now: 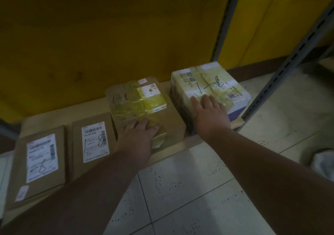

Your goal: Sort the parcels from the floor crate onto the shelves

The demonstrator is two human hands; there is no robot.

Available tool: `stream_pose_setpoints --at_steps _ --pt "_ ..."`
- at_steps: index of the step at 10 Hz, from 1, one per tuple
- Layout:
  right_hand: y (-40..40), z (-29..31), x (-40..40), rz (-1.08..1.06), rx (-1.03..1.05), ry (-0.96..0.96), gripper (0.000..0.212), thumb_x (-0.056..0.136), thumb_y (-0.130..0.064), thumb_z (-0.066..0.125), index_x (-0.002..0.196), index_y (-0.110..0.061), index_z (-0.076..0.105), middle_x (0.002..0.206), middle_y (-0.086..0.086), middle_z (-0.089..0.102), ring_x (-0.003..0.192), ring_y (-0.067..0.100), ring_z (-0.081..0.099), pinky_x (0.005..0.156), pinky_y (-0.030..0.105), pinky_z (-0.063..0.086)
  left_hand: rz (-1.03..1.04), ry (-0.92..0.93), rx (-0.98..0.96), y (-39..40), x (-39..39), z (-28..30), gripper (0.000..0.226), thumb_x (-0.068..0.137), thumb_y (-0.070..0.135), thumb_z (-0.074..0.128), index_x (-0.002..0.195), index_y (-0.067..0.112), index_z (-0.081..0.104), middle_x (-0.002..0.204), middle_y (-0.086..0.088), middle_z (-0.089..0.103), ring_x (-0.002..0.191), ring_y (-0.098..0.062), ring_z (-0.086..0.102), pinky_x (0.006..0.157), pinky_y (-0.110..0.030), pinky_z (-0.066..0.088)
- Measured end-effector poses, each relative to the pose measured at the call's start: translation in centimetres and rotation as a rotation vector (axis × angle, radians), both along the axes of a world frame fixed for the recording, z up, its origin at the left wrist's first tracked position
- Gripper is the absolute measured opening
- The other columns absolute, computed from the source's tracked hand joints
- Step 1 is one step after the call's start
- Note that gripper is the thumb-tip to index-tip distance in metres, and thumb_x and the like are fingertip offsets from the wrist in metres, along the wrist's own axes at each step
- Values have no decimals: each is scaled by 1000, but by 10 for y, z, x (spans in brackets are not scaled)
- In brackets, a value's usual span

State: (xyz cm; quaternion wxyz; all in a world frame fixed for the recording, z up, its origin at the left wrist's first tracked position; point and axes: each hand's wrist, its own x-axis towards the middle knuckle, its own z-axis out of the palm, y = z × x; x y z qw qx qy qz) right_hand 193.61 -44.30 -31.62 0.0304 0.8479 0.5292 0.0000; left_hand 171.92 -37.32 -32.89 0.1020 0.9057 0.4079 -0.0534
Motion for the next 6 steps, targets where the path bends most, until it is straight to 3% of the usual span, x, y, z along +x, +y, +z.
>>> stream_pose_setpoints --at_steps 2,4,5,6 --pt "-1 -2 2 7 24 34 78 97 -30 54 158 -28 6 165 16 12 153 35 7 122 53 14 -13 -16 16 -4 3 -1 65 99 26 43 153 48 14 167 3 9 151 -31 8 119 -49 14" --pt "-4 6 1 22 87 90 68 101 -44 41 158 -26 8 166 14 8 154 31 4 123 50 6 -6 -33 20 -4 2 -2 72 94 32 54 153 46 15 165 2 14 149 -31 12 118 -51 19" --pt "-16 19 -16 48 163 111 63 102 -46 37 156 -21 15 165 13 17 153 29 11 124 46 7 0 -182 82 -19 -7 0 62 87 35 62 145 35 41 147 -2 41 133 -29 39 107 -47 39" --pt "-31 40 -38 61 246 150 56 102 -39 41 151 -17 29 158 12 33 149 28 25 124 44 15 47 -349 90 -33 -22 10 45 79 24 69 123 22 61 115 -3 58 104 -29 57 84 -42 50"
